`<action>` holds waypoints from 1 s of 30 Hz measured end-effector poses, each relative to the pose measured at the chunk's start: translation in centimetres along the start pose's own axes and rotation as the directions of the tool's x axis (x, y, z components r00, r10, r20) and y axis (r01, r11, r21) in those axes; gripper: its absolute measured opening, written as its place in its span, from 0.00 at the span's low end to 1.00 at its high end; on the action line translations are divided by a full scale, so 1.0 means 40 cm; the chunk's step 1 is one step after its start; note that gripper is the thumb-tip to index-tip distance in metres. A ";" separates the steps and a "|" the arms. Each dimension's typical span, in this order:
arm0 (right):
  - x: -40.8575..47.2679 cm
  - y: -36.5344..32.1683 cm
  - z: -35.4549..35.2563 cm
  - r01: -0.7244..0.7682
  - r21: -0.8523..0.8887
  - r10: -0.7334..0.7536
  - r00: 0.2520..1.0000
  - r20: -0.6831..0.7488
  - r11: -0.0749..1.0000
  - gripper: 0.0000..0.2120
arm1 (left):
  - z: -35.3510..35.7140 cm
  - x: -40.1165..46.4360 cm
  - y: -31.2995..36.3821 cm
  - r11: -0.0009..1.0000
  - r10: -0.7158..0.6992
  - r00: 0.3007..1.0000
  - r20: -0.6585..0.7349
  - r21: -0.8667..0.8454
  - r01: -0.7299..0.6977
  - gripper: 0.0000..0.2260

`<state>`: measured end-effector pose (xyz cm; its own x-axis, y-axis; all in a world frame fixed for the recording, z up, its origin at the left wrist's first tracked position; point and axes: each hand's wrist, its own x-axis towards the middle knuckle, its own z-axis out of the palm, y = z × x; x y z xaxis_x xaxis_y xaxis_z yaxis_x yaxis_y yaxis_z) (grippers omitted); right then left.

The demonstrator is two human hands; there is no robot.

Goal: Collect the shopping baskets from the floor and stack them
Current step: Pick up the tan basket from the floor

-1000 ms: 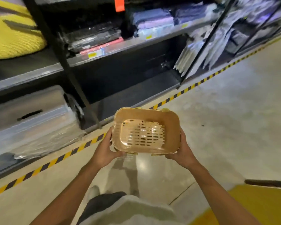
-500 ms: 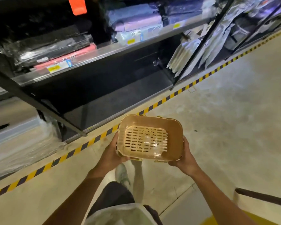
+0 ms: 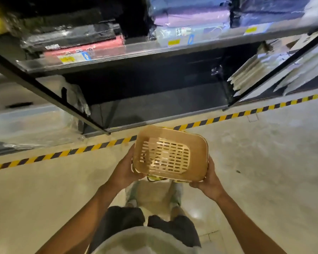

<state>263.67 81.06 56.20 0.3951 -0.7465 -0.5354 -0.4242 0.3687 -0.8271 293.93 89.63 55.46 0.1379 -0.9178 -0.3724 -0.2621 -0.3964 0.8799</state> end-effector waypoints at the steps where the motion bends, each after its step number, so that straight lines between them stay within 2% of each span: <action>1: 0.024 0.012 -0.022 0.004 -0.009 -0.003 0.999 0.037 1.000 0.51 | 0.025 0.000 -0.007 1.000 -0.016 1.000 -0.020 -0.003 0.015 0.46; 6: 0.134 0.097 -0.111 0.040 -0.088 -0.025 0.985 0.171 0.995 0.53 | 0.161 0.017 -0.107 0.988 -0.150 0.979 -0.141 -0.058 0.143 0.47; 10: 0.204 0.194 -0.136 0.095 -0.169 -0.046 0.961 0.273 0.981 0.53 | 0.239 0.036 -0.203 0.962 -0.263 0.953 -0.153 -0.108 0.249 0.47; 15: 0.290 0.300 -0.131 0.057 -0.185 -0.002 0.959 0.283 0.981 0.55 | 0.292 0.058 -0.335 0.960 -0.231 0.957 -0.178 -0.205 0.193 0.46; 18: 0.330 0.336 -0.130 0.066 -0.257 0.007 0.961 0.275 0.964 0.57 | 0.309 0.069 -0.370 0.956 -0.217 0.952 -0.214 -0.242 0.164 0.46; 25: 0.392 0.381 -0.149 0.055 -0.312 0.028 0.966 0.255 0.948 0.58 | 0.354 0.099 -0.416 0.972 -0.169 0.952 -0.255 -0.203 0.118 0.46; 30: 0.413 0.394 -0.154 0.079 -0.279 -0.004 0.966 0.259 0.957 0.58 | 0.362 0.120 -0.416 0.979 -0.134 0.952 -0.274 -0.183 0.086 0.47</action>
<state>258.49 71.13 35.37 0.5946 -0.5790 -0.5579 -0.6018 0.1395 -0.7863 285.13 91.47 34.78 0.4279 -0.8143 -0.3922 -0.0699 -0.4624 0.8839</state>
